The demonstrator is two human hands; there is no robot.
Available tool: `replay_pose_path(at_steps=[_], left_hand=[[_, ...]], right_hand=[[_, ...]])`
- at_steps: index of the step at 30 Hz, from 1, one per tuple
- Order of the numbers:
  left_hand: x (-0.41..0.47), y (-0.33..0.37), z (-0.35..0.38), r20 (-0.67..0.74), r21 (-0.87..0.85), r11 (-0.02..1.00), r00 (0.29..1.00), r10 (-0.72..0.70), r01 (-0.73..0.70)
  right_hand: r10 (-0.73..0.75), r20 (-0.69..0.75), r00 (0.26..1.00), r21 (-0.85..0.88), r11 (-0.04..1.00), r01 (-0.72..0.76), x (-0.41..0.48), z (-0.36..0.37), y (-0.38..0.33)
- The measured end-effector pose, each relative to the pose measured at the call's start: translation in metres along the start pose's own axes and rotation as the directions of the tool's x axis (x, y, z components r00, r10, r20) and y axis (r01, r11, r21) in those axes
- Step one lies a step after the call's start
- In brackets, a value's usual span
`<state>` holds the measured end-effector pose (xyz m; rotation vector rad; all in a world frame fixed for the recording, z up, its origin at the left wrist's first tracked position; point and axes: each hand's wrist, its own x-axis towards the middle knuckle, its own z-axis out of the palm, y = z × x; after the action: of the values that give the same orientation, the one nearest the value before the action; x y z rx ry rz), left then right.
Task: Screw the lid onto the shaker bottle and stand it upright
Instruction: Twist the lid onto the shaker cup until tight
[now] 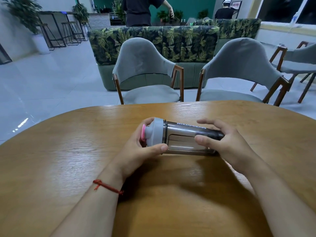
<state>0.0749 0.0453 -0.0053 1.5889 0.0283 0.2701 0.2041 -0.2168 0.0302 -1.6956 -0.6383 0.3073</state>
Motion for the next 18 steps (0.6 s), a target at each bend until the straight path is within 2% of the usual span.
replay_pose_path(at_steps=[7, 10, 13, 15, 18], left_hand=[[0.002, -0.005, -0.003, 0.039, -0.050, 0.999, 0.999, 0.011, -0.009], [0.009, -0.010, 0.003, -0.063, -0.189, 0.981, 0.996, -0.056, 0.043], [0.014, -0.014, -0.001, -0.081, -0.308, 0.948, 0.990, -0.115, 0.085], [0.012, -0.017, -0.007, -0.045, -0.259, 0.965, 0.997, -0.065, 0.051], [0.006, -0.013, -0.004, -0.008, -0.093, 0.996, 1.000, -0.001, 0.000]], right_hand=[[0.131, 0.036, 0.991, 0.120, 0.984, -0.134, 0.000, 0.002, 0.005], [0.048, 0.045, 0.998, 0.197, 0.979, -0.056, 0.001, 0.000, 0.007], [-0.009, 0.022, 1.000, 0.068, 0.998, 0.007, 0.000, 0.001, 0.008], [0.024, 0.002, 1.000, 0.121, 0.992, -0.024, 0.001, 0.002, 0.007], [0.157, -0.012, 0.988, 0.183, 0.971, -0.152, 0.005, 0.000, 0.011]])
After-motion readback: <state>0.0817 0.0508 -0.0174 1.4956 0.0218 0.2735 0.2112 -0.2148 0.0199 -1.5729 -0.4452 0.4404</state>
